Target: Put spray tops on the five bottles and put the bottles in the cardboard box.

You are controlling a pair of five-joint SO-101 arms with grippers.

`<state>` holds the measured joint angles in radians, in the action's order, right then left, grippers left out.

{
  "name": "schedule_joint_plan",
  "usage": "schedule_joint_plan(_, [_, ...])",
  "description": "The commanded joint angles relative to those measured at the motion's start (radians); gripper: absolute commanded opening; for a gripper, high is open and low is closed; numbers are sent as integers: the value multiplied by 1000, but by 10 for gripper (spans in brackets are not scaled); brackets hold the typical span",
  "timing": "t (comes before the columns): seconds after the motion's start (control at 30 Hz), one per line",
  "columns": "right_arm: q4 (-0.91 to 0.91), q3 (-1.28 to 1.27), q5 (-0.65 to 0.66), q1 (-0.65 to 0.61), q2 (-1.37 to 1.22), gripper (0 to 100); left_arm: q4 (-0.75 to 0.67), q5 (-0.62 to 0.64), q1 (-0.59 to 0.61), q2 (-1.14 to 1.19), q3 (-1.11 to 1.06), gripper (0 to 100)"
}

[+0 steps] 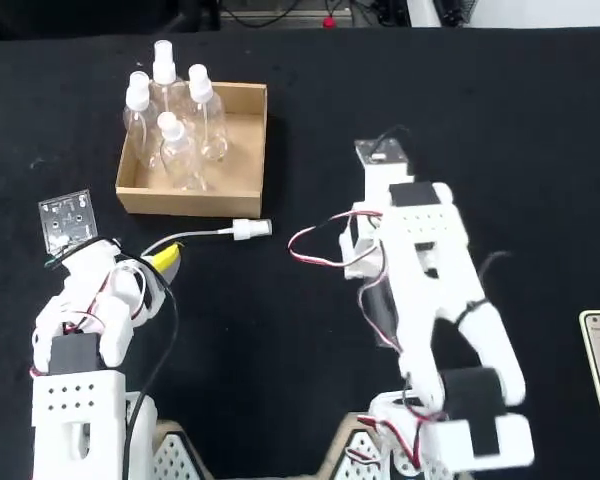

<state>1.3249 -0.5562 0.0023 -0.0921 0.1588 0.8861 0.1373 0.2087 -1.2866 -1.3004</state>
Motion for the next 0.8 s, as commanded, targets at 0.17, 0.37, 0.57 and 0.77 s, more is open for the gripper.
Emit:
schedule_joint_plan(0.17, [-98,-44,11,20,-97,286,-3,2,4,-14,12,308])
schedule_joint_plan(0.37, [-198,-136,9,-46,-133,165,-3,2,5,-14,12,308])
schedule_joint_plan(0.57, [-198,-108,-28,-221,-133,166,-3,2,10,-14,12,308])
schedule_joint_plan(0.77, [-106,47,-115,-431,-133,177,-3,2,7,-14,12,308])
